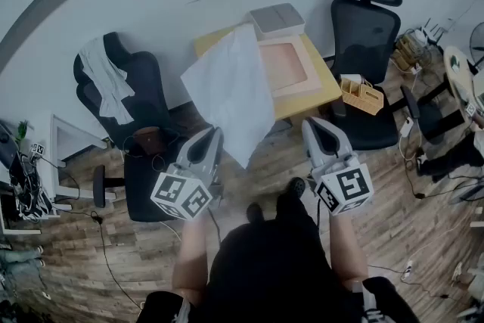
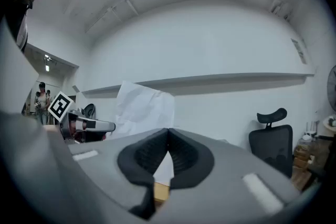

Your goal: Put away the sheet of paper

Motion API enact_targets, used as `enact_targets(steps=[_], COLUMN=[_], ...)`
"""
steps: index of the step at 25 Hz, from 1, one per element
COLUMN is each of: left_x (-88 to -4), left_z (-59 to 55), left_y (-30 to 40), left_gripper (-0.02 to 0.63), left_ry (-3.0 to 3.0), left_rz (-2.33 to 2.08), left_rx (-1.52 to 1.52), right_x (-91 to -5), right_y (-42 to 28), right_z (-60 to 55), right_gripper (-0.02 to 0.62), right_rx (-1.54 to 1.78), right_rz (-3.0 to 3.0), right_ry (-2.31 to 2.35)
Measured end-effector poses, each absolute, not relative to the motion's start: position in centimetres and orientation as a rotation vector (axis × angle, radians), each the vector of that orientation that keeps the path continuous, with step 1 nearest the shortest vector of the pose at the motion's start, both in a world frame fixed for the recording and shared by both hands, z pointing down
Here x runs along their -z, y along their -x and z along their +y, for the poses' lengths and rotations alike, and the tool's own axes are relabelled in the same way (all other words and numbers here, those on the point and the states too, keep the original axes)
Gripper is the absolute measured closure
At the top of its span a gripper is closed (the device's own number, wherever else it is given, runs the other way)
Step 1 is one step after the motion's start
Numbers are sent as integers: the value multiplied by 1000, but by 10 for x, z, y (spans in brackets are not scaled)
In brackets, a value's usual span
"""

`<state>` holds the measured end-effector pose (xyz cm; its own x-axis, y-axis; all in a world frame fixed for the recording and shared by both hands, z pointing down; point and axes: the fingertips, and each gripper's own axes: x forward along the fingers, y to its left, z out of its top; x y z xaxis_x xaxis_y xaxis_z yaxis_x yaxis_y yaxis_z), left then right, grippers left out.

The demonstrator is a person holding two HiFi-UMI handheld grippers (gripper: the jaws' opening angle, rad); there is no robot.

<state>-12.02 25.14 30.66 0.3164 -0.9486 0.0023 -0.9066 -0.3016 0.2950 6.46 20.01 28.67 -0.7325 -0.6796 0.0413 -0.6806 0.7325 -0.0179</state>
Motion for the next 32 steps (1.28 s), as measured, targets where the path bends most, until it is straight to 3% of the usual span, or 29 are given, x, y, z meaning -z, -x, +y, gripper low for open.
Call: enact_targets(steps=[32], left_x=[-319], left_z=[213], left_y=[118], left_gripper=[597], left_ry=[-2273], left_rz=[-1760], left_rx=[178], right_x=[-295], right_y=[-72], right_z=[157], right_gripper=[595], right_rx=[-155], right_rz=[-2952], right_ry=[-1123])
